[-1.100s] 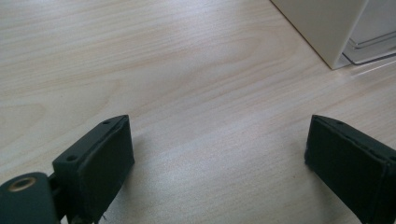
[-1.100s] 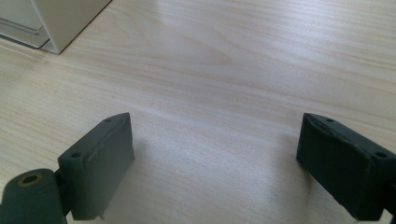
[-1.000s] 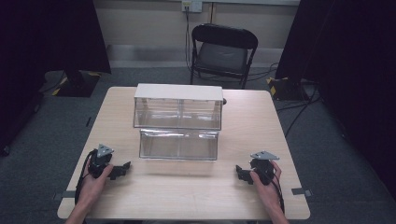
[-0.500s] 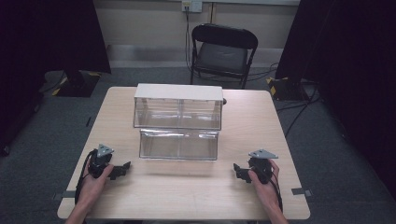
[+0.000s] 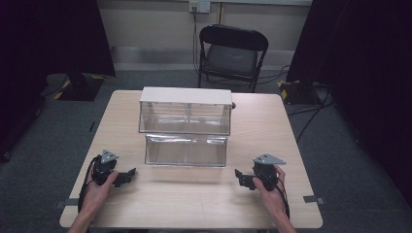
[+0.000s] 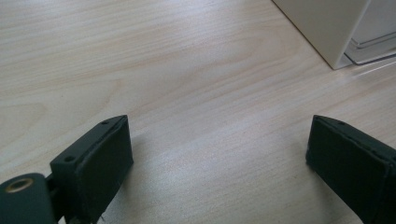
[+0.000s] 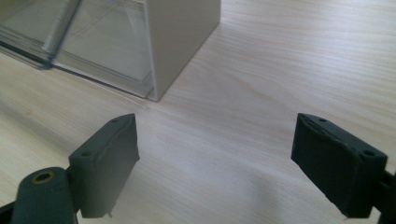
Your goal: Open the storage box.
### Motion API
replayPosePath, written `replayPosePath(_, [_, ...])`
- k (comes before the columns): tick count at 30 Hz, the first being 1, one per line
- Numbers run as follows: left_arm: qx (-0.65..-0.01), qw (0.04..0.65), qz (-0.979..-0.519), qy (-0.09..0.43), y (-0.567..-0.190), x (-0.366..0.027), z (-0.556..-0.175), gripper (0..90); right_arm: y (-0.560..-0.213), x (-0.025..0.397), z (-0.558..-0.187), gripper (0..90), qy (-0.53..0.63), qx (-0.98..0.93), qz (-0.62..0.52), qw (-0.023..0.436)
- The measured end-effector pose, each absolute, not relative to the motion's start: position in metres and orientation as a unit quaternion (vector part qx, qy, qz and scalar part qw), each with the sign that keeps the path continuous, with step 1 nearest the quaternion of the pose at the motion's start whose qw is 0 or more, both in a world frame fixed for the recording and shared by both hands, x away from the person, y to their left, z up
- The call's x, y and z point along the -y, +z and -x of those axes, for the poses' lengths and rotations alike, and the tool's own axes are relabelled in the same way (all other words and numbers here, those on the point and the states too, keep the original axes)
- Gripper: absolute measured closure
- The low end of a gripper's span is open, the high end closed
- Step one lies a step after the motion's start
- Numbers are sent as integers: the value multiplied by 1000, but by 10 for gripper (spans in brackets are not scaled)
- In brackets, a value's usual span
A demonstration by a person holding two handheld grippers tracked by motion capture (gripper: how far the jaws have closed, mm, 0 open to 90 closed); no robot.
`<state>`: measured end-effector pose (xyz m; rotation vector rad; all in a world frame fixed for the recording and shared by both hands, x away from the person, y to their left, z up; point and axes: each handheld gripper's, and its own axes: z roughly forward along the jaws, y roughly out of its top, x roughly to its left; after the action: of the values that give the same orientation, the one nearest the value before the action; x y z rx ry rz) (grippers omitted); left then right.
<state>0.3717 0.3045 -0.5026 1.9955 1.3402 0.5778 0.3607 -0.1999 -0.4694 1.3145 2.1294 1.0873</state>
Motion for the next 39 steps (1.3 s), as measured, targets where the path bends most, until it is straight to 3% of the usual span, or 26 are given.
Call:
replayPosePath(25, [-513, 328, -762, 220, -503, -305, -372, 61, -457, 161, -356, 141, 418, -784, -425, 175])
replayPosePath(39, [-513, 328, -762, 220, -503, -304, -372, 61, -460, 139, -373, 138, 410, -792, -418, 174])
